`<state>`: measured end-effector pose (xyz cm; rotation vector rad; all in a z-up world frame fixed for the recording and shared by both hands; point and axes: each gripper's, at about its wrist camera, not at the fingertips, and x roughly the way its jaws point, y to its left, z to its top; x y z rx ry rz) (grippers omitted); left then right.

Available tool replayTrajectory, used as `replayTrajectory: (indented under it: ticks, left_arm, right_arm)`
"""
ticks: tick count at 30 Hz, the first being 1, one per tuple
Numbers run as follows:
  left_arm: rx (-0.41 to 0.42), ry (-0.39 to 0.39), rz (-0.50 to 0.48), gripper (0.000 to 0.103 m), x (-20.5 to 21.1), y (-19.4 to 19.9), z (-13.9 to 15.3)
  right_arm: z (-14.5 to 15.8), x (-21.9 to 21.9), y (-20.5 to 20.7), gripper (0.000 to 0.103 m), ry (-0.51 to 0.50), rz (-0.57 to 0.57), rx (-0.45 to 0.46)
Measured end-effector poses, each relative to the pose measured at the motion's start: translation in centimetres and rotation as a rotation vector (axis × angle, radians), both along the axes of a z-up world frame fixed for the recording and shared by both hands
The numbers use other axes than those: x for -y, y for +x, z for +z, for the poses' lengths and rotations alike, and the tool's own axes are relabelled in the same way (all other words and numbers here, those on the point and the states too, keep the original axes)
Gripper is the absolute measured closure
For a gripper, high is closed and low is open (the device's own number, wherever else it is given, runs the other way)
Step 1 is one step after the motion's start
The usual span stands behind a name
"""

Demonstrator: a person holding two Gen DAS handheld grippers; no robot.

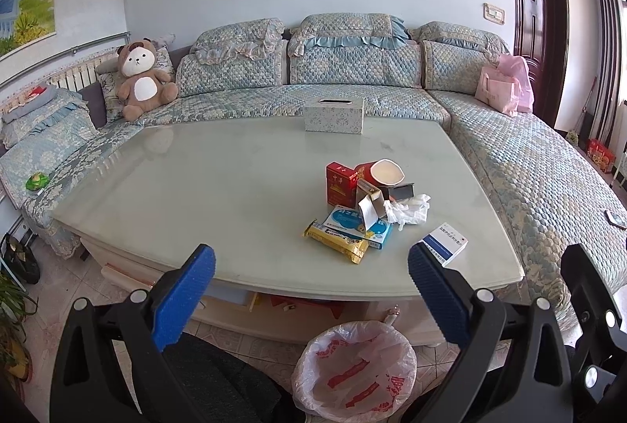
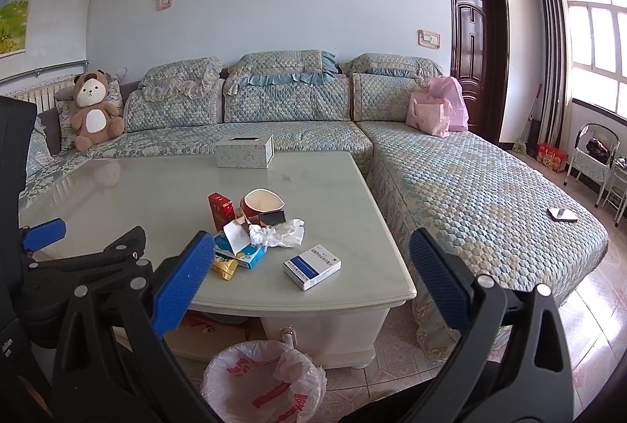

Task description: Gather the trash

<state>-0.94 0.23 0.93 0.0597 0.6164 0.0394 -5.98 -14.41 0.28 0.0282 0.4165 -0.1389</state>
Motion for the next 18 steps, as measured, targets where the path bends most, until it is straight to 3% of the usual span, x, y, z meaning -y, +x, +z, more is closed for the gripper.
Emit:
replayTrajectory:
  ticks: [18]
  left_arm:
    - [-0.015,-0.003,0.003,0.006,-0.27,0.38,-0.23]
  right_arm:
    - [0.08,-0.19,0.11,0.006,-0.001,0.005,-0.007]
